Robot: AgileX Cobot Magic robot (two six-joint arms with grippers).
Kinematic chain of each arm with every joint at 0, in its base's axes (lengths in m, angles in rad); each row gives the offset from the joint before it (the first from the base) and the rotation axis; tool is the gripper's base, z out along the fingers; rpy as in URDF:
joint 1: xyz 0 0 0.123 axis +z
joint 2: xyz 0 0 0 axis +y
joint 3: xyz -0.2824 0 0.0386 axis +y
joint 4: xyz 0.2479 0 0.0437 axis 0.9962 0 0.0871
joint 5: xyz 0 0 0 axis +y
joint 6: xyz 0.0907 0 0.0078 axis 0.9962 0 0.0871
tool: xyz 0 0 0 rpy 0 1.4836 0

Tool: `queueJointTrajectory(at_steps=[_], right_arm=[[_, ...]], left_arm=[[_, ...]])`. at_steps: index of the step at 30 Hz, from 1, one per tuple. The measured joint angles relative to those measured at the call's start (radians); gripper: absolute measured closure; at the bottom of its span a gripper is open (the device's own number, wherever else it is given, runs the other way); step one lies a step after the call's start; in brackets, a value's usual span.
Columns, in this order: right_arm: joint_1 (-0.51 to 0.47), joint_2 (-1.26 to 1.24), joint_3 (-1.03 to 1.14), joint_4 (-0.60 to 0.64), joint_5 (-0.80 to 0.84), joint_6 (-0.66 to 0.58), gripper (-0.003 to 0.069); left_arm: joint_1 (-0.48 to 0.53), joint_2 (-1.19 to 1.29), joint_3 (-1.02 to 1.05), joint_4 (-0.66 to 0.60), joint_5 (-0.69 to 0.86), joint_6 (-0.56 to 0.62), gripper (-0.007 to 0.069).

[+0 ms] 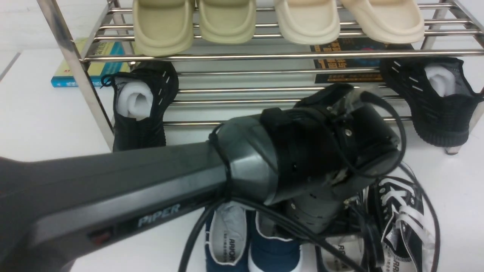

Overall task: Take the shoes off the shelf with your hand on the white table.
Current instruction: 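Set the held shoe down on the floor in front of the rack with the left gripper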

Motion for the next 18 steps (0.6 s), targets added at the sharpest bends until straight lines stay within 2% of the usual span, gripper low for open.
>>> queueJointTrajectory(at_steps=[14, 18], right_arm=[[0.000, 0.000, 0.000, 0.000, 0.000, 0.000, 0.0419], [0.000, 0.000, 0.000, 0.000, 0.000, 0.000, 0.0419]], left_arm=[[-0.001, 0.039, 0.003, -0.033, 0.000, -0.001, 0.0582], [0.000, 0.072, 0.003, -0.082, -0.076, 0.019, 0.0582]])
